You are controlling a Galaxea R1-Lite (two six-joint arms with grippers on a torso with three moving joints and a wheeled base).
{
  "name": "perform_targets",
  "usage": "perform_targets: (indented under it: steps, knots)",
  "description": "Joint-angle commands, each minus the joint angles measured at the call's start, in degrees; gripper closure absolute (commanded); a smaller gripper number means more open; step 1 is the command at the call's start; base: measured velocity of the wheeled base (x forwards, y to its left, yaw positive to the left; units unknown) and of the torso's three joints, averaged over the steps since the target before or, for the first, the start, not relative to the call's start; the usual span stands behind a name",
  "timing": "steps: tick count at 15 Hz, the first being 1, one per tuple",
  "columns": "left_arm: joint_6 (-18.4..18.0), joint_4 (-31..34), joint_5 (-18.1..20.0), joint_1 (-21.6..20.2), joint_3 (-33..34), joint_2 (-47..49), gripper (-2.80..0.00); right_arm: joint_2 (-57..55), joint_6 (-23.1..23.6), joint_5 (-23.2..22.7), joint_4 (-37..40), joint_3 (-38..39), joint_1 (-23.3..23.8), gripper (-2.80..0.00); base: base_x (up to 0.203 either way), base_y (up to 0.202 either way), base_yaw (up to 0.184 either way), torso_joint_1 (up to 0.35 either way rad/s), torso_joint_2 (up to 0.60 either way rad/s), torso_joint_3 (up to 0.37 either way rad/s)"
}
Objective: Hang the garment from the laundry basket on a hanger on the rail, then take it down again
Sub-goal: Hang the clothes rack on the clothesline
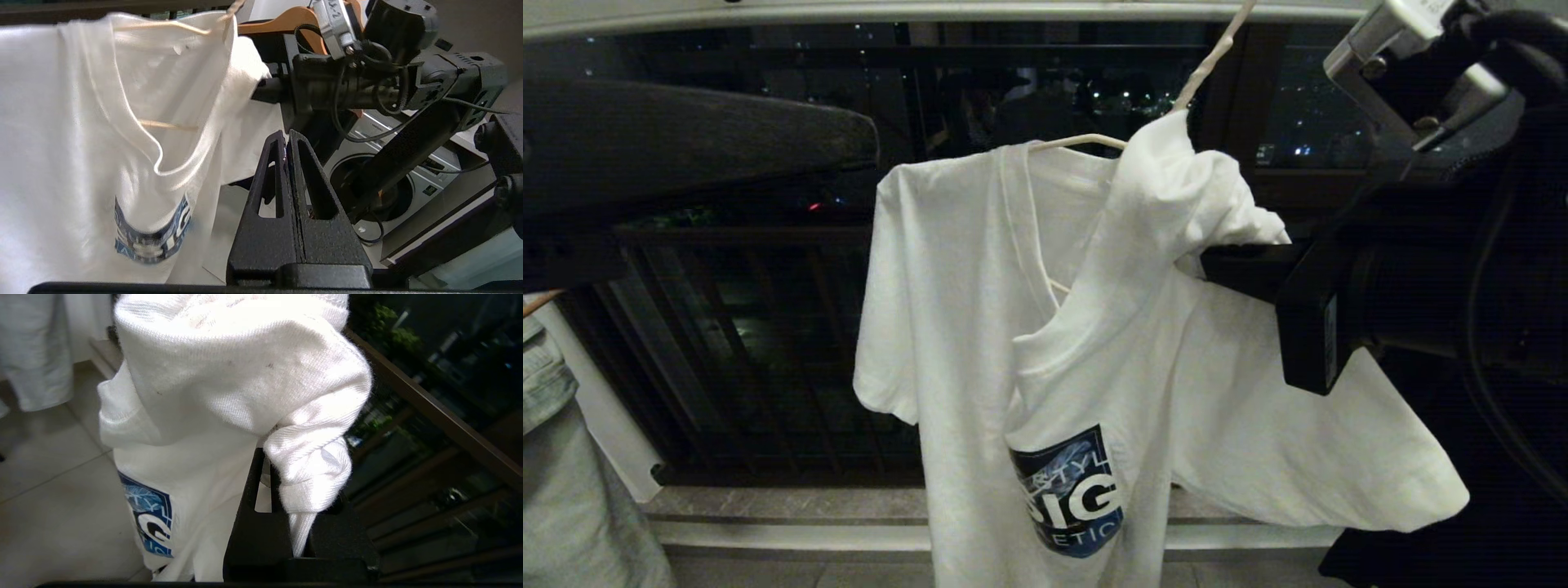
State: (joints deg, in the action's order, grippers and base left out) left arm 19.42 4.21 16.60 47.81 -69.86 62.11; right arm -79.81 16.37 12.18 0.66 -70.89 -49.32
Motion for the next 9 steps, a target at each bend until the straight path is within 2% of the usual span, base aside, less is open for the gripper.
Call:
perform_targets:
  steps: [1, 9]
  knots:
    - [0.1, 0.0, 0.1, 0.0, 0.0, -0.4, 0.00, 0.0, 0.2, 0.0, 0.0, -0.1, 0.6, 0.00, 0.000, 0.000, 0.000, 0.000, 0.00, 0.000]
    - [0.1, 0.0, 0.1, 0.0, -0.1, -1.2, 0.00, -2.5, 0.1, 0.1, 0.1, -0.2, 1.1, 0.00, 0.000, 0.000, 0.000, 0.000, 0.00, 0.000]
